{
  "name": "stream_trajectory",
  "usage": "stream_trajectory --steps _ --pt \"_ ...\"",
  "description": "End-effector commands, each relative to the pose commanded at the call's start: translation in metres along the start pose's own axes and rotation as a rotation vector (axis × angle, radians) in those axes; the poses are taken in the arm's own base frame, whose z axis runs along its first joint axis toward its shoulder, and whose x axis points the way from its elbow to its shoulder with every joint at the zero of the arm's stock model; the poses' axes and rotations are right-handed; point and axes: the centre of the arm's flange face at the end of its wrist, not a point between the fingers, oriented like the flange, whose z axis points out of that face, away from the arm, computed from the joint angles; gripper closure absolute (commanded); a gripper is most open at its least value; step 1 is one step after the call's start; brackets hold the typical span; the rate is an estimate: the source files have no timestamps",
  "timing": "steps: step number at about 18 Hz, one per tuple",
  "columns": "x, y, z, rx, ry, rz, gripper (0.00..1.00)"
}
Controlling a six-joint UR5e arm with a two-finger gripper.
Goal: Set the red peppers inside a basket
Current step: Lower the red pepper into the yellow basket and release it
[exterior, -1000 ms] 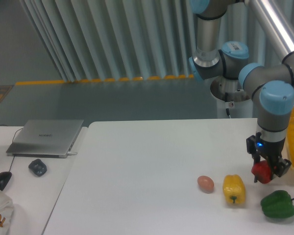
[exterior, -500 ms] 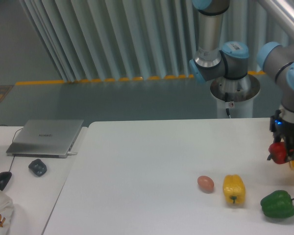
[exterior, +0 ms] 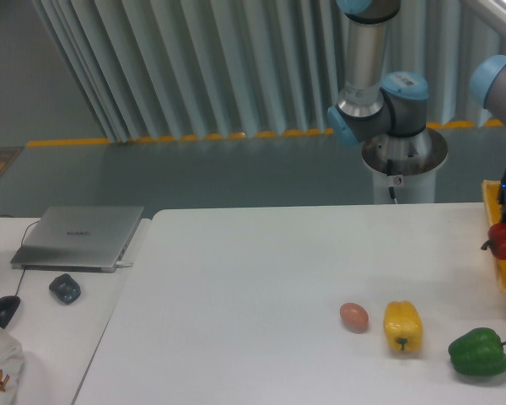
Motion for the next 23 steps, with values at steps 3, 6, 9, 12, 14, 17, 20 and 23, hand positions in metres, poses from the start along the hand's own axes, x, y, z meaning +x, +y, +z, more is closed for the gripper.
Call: stream_trajectory --steps 3,6,9,12,14,17,20,23 --pt "-0.003 0.010 0.007 0.005 0.002 -0.017 0.58" --pt "-0.007 0.012 0.013 0.006 0.004 -0.020 0.49" --pt "-0.012 0.015 0.014 -0.007 -0.014 -0.014 0.13" --pt "-0.015 0.020 0.016 -0.011 -0.030 -0.025 0.00" --pt "-0.017 0.021 0.016 -0.013 -0.031 -0.025 0.00" --pt "-0.017 0.021 0.016 -0.013 -0.031 -0.025 0.00" --pt "-0.017 0.017 0.006 -0.013 -0.051 -0.051 0.00" --pt "-0.022 -0.008 0.004 0.047 -0.080 -0.074 0.00"
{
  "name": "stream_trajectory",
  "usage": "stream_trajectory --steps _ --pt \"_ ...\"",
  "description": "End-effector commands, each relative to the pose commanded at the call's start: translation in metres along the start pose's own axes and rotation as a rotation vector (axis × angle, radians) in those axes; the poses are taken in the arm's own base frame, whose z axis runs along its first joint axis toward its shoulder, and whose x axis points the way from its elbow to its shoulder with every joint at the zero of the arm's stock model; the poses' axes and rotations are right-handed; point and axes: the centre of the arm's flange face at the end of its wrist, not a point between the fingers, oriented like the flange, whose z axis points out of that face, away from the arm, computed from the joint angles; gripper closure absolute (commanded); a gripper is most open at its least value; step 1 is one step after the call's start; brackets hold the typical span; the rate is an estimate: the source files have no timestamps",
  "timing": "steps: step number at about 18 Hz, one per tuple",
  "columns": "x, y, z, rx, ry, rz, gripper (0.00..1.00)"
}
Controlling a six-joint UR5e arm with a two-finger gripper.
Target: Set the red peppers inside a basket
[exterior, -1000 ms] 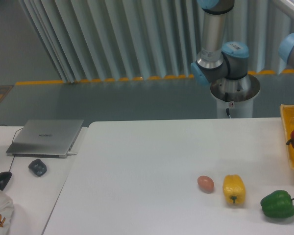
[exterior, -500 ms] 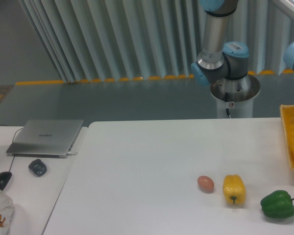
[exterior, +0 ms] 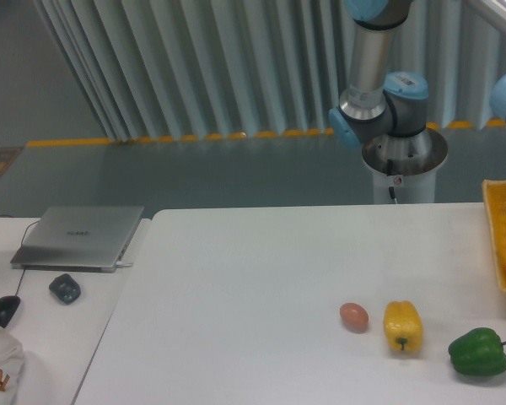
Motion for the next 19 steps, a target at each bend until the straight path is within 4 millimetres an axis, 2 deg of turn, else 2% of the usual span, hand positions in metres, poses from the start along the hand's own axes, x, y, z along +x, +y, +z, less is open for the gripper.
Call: stream_trajectory --steps 3,16,19 --pt "-0.004 -0.010 0.000 0.023 -0.026 -0.061 0.00" --pt "-0.012 -0.097 0.002 0.004 -0.095 -0.097 0.00" --pt "-0.014 -0.099 0.002 0.001 -0.106 -0.092 0.00"
